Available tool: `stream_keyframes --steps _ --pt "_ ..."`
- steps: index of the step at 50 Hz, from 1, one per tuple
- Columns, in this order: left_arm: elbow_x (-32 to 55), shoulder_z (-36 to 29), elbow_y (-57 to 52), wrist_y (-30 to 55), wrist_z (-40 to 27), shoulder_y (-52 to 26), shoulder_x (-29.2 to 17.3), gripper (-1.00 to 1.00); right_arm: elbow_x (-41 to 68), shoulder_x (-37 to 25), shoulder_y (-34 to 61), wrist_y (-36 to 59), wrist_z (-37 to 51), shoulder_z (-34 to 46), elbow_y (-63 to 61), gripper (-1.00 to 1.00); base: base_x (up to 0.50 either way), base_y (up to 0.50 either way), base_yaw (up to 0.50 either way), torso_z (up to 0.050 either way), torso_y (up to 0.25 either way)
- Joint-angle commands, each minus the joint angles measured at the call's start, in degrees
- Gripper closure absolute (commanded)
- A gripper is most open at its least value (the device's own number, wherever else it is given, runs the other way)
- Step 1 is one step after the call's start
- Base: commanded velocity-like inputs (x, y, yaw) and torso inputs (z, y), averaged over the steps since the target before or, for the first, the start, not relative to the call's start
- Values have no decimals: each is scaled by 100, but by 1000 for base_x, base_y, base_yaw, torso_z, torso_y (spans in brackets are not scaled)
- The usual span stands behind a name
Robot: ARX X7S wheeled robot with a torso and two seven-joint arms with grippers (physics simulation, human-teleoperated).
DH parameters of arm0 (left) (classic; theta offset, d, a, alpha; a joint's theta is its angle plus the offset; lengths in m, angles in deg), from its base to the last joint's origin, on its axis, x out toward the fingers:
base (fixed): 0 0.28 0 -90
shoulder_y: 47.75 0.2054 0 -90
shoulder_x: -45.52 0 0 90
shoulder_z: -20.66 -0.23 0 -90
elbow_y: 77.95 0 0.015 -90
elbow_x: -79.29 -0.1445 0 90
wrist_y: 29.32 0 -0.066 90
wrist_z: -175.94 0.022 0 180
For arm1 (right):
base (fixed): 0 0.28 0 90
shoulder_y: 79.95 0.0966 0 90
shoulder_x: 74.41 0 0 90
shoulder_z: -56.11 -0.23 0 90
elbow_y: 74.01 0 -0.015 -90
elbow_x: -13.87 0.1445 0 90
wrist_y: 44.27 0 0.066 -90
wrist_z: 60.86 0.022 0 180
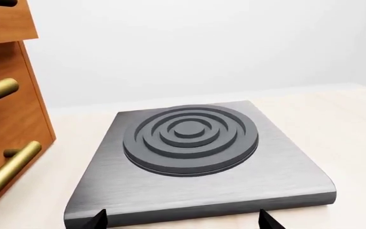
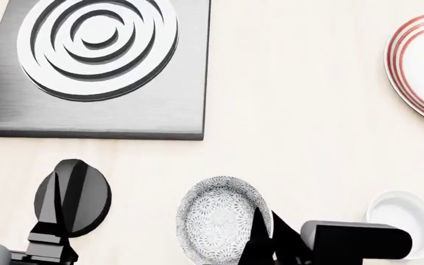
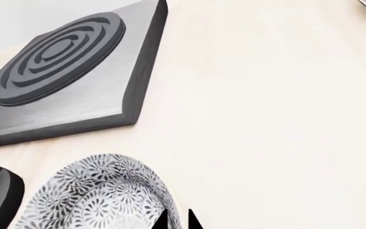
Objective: Pick the akita bowl next to the ramekin and place it on the plate.
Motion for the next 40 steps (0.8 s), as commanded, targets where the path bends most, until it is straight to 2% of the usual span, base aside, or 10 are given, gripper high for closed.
stream_keyframes --steps 1,7,22,40 --pt "-67 131 14 1 109 2 99 -100 -72 124 -88 -198 -97 -205 16 100 0 0 0 0 0" --pt "-66 126 11 -11 94 16 83 -100 236 226 -89 -116 -28 -399 8 100 0 0 0 0 0" --pt "-69 78 19 -18 63 -10 66 -100 1931 604 195 477 694 -1290 -358 100 0 0 0 0 0" --pt "-37 71 -34 -3 24 -8 20 -100 2791 539 1037 485 1723 -1391 -117 100 0 0 0 0 0"
